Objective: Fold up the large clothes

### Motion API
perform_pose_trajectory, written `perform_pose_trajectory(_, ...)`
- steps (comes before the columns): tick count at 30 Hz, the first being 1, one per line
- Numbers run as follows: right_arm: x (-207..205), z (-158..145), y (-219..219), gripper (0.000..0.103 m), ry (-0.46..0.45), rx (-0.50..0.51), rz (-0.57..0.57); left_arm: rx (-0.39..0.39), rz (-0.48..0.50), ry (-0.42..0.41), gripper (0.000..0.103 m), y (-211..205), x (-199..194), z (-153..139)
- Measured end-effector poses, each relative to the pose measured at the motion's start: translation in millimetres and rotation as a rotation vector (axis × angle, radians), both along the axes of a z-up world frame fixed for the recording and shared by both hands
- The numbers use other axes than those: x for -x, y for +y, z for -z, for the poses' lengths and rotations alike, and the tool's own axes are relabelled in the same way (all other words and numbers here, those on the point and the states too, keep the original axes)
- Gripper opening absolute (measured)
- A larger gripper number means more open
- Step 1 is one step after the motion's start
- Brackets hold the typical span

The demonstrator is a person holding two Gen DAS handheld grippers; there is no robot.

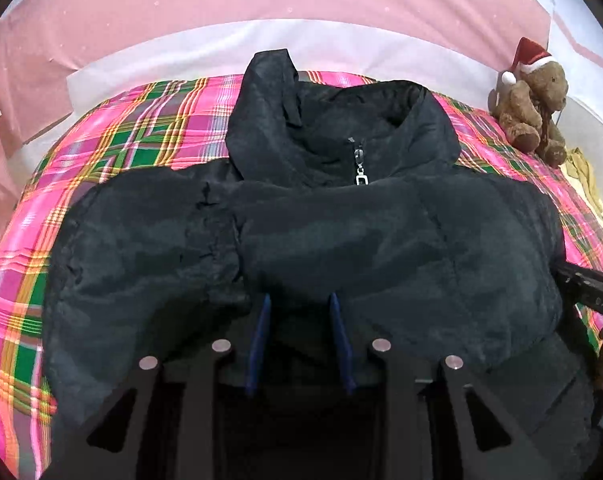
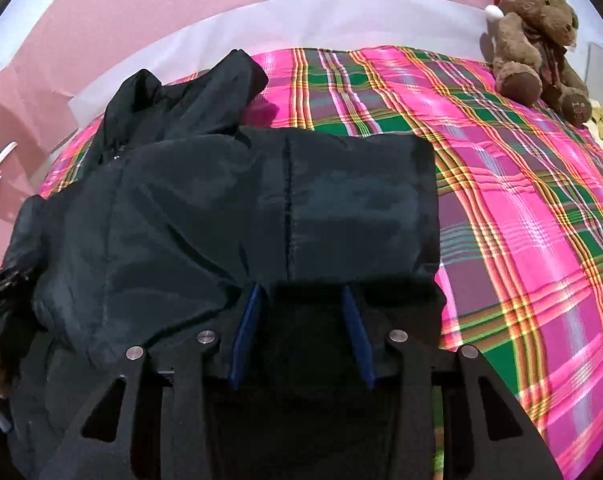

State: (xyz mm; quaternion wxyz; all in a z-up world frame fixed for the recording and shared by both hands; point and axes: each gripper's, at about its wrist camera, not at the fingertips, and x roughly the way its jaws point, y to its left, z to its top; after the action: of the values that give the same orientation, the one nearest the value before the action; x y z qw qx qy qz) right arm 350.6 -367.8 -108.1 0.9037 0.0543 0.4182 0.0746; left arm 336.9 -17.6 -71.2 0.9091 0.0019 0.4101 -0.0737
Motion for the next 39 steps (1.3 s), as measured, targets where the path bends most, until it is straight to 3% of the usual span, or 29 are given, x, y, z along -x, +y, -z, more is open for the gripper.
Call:
perform_pose_trajectory(3, 8.3, -29.8, -13.3, 0.043, -0.061, -0.021, 0.006, 0.053, 0.027, -0.048, 0.033, 1.8, 4.0, -31.9)
perform_pose_trajectory(7, -10.1, -57.2, -18.1, 0.043, -0.109, -0.026, 0.024, 0.016, 0.042, -0.115, 0.033, -10.6, -12.9, -52.3)
perform_pose_trajectory(11, -52.0, -35.6, -6.4, 0.043, -0.016, 0.006, 0.025, -0.021, -0.007, 0.009, 0.034, -9.9, -54.3, -9.6)
perform_pose_trajectory(13, -64.9, -15.4, -1.9, 0.043, 0.027, 0.034, 0.010, -0.037, -0.009, 0.001, 0.034, -7.6, -60.3, 8.0)
perform_pose_trajectory(17, -72.6, 3.2, 2.6, 0.043, 0.016, 0.070, -0.002, -0.037, -0.003, -0.030, 0.035, -10.6, -60.3, 21.3)
perform_pose_trajectory(21, -74.7, 3.3, 3.1, 0.043, 0.017, 0.091, 0.000, -0.062, -0.009, -0.025, 0.034, -14.6, -63.4, 16.1)
perform_pose_trajectory(24, -60.6, -19.8, 2.1, 0.043, -0.011, 0.106, 0.015, -0.032, -0.020, -0.020, 0.034, -7.6, -56.2, -6.4)
perform_pose_trajectory(27, -27.9, -46.2, -2.1, 0.043, -0.085, 0.051, 0.005, 0.028, 0.008, -0.076, 0.034, -0.3, -27.4, -32.5)
perform_pose_trajectory(29, -6.2, -53.4, -1.9, 0.043, -0.107, 0.033, -0.004, 0.028, 0.039, -0.118, 0.034, 0.6, -3.6, -40.2)
perform_pose_trajectory(33, 16.1, -36.0, 7.4, 0.043, -0.083, 0.035, -0.029, -0.016, 0.047, -0.051, 0.034, -0.4, 1.8, -9.6)
perform_pose_trajectory(35, 6.6, -11.4, 11.2, 0.043, -0.015, 0.040, -0.030, 0.016, 0.035, -0.013, 0.035, 4.5, -5.1, 6.5)
perform_pose_trajectory(39, -0.1, 0.9, 16.7, 0.043, -0.013, 0.068, -0.029, -0.001, 0.032, -0.020, 0.036, 1.9, -7.4, 10.6)
